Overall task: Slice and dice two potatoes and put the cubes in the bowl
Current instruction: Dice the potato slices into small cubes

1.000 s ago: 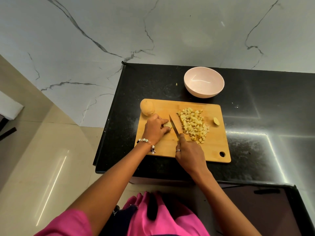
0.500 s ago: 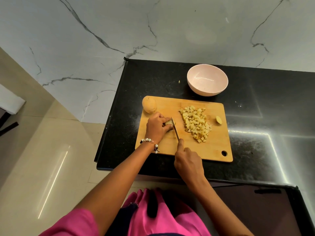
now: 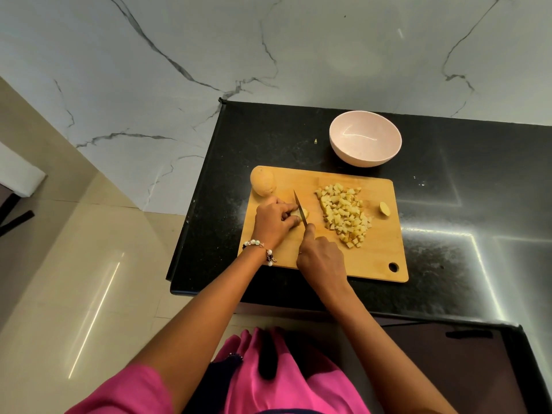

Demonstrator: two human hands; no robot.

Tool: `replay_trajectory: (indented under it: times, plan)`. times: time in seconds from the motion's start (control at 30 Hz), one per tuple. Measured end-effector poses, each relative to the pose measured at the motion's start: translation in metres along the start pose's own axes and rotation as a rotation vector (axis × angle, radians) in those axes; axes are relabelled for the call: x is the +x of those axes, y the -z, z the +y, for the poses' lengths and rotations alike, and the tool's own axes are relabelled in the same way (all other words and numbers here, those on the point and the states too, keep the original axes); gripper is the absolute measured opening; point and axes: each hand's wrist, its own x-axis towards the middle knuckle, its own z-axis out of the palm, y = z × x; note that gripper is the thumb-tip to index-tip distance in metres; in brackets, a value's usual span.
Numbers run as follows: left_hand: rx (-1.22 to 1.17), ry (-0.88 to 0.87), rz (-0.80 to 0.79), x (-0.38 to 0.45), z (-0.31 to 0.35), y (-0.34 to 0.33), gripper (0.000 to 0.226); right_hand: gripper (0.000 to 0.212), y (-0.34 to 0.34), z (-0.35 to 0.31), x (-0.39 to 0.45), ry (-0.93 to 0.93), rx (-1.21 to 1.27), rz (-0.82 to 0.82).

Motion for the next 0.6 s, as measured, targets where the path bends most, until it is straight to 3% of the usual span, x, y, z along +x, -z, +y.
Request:
replay_trajectory:
  times: [0.2, 0.37, 0.6]
  plan:
    - [0.010, 0.001, 0.035, -0.003, 0.001, -0.002, 0.035, 0.063, -0.003, 0.004, -0.033, 0.009, -0.122, -0.062]
    - [0.014, 0.016, -0.023, -0.001, 0.000, 0.002, 0.039, 0.053, 0.008, 0.012, -0.032, -0.009, 0.080, -0.026]
    - [0.081, 0.007, -0.045, -0.001, 0.001, 0.010, 0.035, 0.053, 0.006, 0.000, -0.011, -0.005, 0.041, -0.019]
